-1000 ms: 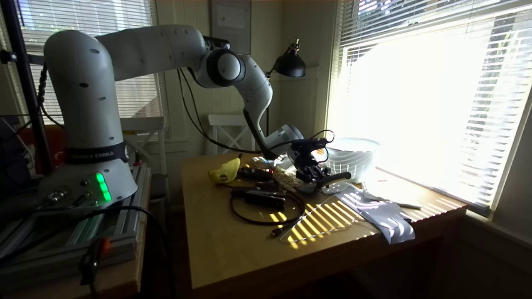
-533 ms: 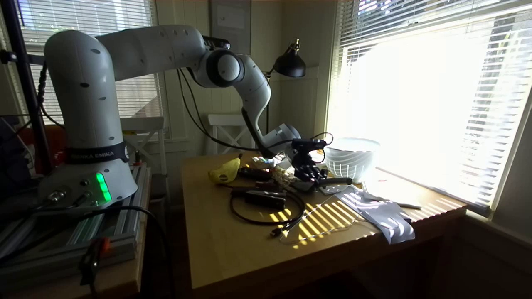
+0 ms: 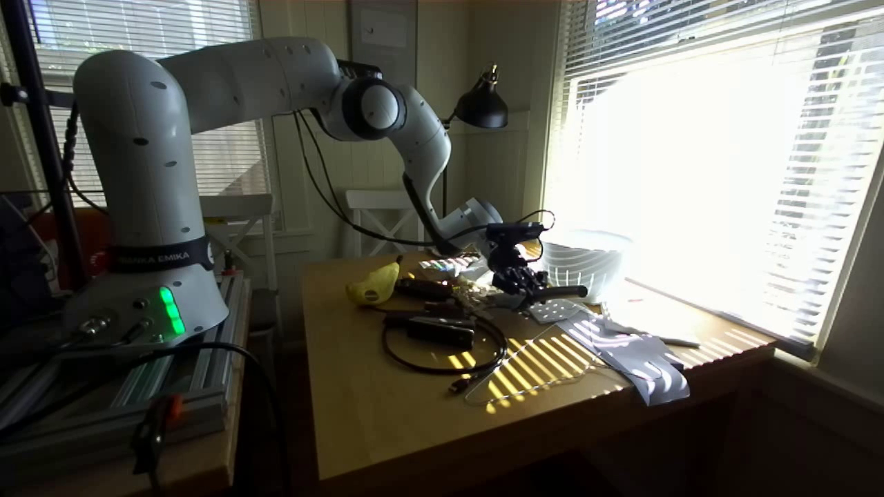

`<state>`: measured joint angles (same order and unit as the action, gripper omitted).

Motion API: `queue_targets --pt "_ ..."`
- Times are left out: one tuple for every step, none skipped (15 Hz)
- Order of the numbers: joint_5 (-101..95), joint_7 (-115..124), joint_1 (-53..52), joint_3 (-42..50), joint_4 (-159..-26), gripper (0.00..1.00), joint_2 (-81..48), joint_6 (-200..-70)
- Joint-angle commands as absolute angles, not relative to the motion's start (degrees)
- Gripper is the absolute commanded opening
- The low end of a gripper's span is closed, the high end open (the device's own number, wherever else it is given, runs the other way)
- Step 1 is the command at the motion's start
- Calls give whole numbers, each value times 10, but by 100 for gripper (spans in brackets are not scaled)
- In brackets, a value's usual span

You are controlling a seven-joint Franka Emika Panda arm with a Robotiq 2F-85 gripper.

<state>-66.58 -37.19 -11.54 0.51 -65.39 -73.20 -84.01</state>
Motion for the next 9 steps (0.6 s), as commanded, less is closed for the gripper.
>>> queue_targets --pt "-668 -346 -116 4 -665 6 -712 -837" --pt "-667 -345 -115 2 -666 6 -710 -839" --pt "-668 -349 -115 0 -670 6 -706 -842" --pt "-669 -353 -113 -1 -674 6 -703 -846" --pt "-671 -358 -112 -3 -679 6 -700 -850" --pt "-673 -363 -112 -3 -683 6 -697 -853" --pt "-675 -367 -112 -3 -687 6 -694 -857" --pt "-676 -369 -112 -2 -690 6 -692 -859" --pt "-676 -370 -113 -2 -691 6 -691 -861"
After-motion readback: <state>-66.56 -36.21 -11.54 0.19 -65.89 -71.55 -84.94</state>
